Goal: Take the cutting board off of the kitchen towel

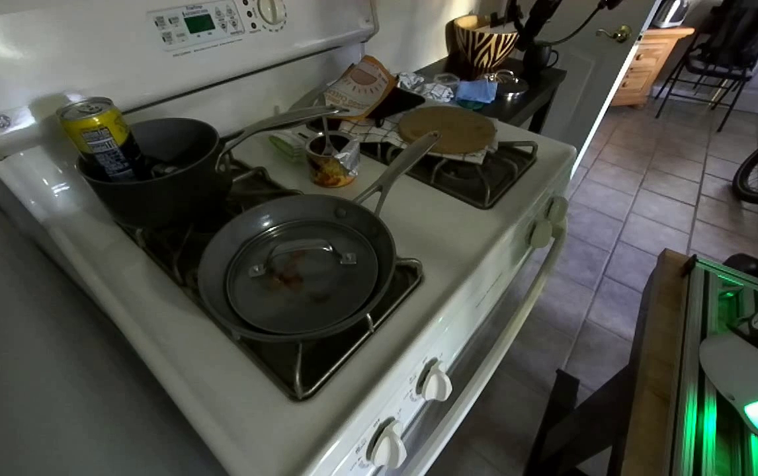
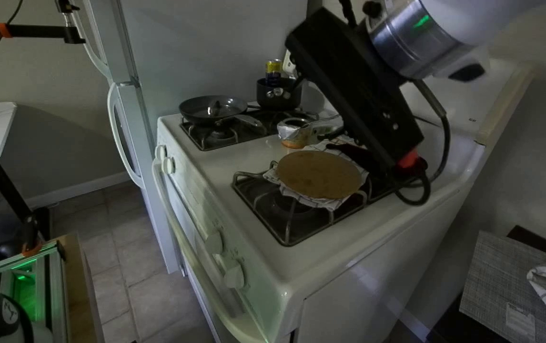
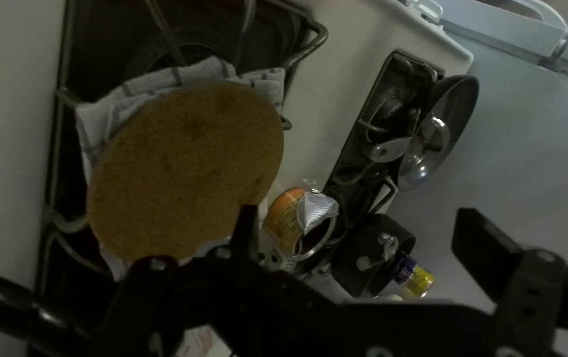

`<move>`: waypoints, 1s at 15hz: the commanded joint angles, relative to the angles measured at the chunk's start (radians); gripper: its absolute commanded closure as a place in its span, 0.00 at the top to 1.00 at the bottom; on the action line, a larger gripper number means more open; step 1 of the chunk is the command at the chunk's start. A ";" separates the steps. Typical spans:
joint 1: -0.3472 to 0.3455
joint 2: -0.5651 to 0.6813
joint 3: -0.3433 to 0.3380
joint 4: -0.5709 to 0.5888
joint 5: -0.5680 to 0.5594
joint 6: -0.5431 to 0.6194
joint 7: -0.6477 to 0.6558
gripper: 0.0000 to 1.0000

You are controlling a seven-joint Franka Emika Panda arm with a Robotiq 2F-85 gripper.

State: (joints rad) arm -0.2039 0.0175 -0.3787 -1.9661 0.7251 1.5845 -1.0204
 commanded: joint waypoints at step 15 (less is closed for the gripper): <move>-0.182 0.351 0.107 0.170 0.082 0.058 -0.142 1.00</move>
State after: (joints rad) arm -0.3500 0.3126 -0.3161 -1.8188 0.7473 1.6224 -1.1245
